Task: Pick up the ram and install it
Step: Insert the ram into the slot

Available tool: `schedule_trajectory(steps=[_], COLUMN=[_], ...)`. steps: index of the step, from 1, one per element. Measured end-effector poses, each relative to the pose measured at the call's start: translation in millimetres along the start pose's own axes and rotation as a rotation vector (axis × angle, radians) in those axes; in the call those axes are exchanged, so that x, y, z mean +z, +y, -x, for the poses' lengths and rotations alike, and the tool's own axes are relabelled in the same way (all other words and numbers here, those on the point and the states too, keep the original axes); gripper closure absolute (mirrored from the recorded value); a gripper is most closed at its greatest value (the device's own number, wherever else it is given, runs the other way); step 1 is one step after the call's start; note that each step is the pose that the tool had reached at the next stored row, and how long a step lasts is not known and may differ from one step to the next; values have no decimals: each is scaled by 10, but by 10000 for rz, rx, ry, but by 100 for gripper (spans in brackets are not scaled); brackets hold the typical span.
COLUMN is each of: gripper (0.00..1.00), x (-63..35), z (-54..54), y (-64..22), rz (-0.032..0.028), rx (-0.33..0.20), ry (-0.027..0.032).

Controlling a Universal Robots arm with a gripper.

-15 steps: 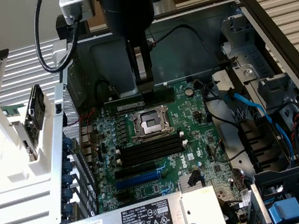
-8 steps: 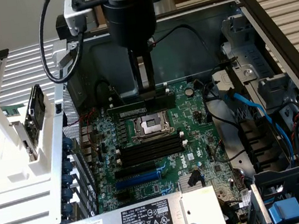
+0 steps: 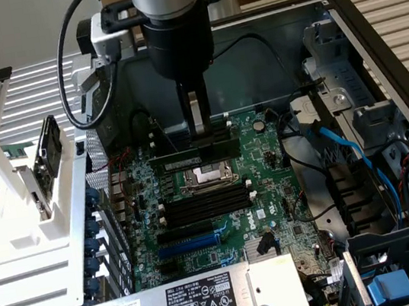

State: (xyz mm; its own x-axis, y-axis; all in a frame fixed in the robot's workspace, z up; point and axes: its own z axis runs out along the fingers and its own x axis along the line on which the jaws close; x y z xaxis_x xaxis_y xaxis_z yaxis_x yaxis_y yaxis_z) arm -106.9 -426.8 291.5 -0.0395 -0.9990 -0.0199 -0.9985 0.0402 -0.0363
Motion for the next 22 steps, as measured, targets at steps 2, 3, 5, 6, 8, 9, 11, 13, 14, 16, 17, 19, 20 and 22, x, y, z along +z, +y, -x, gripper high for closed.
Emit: schedule_trajectory(steps=[2, 3, 5, 6, 8, 9, 11, 13, 14, 16, 17, 19, 20, 22], gripper=[87, 87, 87, 87, 87, 87, 87, 87, 87, 87, 87, 87, 87, 87], x=[46, 62, 97, 113, 152, 163, 176, 182, 187, 198, 200, 206, 209, 216], z=[-17, -19, -22, -25, -35, -38, -58, -62, -63, -63, -64, -64, -64, -63], y=[2, 3, 3, 3, 5, 5, 3, 3, 3, 2, 0, -1, -1, -1], rz=[0, 0, 0, 0, 0, 0, 0, -1, -3, -30, -45, -87, -125, -217], rx=[0, 1, 0, 0, 0, 1, -1, 1, 0, -2, -3, -8, -23, -56], ry=[1, 1, 1, 1, 0, 0, 0, -1, 1, -1, 3, 0, -4, -9])
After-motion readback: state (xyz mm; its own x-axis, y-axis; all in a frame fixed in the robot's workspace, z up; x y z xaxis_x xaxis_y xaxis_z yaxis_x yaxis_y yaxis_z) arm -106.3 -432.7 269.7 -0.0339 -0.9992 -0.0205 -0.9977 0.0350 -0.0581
